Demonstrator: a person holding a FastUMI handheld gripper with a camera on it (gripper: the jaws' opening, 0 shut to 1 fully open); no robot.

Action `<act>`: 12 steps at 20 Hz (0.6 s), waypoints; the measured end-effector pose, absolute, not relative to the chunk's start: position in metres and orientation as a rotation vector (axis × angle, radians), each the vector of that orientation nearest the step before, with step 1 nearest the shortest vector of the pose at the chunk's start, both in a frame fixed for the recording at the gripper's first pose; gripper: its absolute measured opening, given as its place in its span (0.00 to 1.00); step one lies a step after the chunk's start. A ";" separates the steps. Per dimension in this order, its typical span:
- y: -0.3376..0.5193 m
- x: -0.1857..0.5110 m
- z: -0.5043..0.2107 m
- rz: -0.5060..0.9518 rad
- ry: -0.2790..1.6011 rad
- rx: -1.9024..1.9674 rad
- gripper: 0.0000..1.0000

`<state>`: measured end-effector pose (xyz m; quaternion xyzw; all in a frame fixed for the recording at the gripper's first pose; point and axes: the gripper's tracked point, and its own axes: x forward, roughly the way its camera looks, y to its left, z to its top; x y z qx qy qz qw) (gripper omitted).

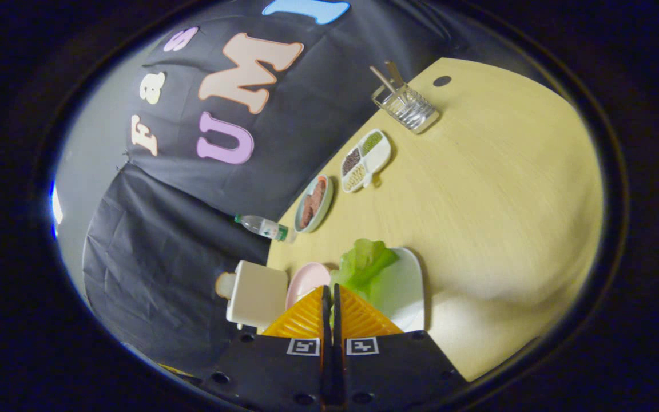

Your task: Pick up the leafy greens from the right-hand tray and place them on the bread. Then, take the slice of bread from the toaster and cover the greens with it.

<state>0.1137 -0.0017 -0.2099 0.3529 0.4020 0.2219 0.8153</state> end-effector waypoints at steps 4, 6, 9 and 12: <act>0.024 0.110 -0.177 0.551 0.821 0.775 0.03; 0.047 0.105 -0.162 0.607 0.819 0.774 0.03; 0.083 0.096 -0.148 0.684 0.831 0.779 0.03; 0.127 0.088 -0.144 0.765 0.856 0.779 0.03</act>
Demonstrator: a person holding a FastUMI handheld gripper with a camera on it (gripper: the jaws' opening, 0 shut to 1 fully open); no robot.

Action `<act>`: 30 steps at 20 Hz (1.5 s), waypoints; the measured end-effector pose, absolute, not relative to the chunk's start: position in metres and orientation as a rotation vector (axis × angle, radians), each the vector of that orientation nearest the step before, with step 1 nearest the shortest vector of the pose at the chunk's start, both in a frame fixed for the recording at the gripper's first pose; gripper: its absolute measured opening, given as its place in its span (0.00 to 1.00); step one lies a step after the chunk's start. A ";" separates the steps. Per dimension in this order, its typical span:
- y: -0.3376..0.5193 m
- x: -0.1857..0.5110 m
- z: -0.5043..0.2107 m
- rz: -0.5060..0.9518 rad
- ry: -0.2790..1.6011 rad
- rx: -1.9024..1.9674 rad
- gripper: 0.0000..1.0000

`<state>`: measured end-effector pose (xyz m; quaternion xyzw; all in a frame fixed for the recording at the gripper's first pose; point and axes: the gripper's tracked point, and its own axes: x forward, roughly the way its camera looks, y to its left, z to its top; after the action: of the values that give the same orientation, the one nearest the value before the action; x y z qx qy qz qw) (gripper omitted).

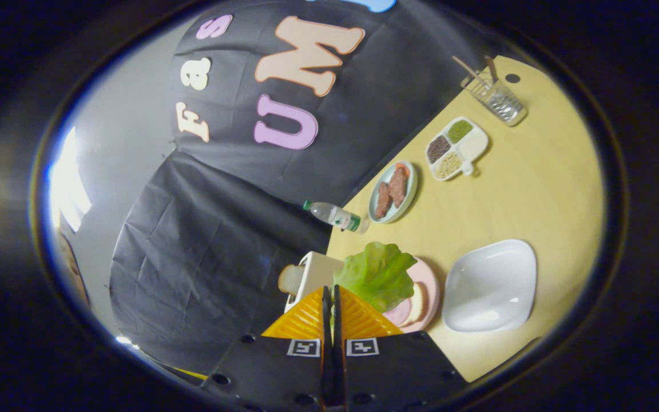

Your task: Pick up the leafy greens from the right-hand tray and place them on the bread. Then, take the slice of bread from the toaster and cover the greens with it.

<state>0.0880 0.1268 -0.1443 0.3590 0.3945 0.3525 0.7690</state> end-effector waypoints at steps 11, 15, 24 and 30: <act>0.214 0.080 -0.221 0.825 1.026 0.710 0.03; 0.186 0.097 -0.258 0.713 1.062 0.606 0.03; 0.133 0.099 -0.306 0.561 1.118 0.327 0.03; 0.127 0.094 -0.316 0.510 1.124 0.235 0.04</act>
<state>0.0941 0.1275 -0.3156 0.1101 0.5258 0.2388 0.8090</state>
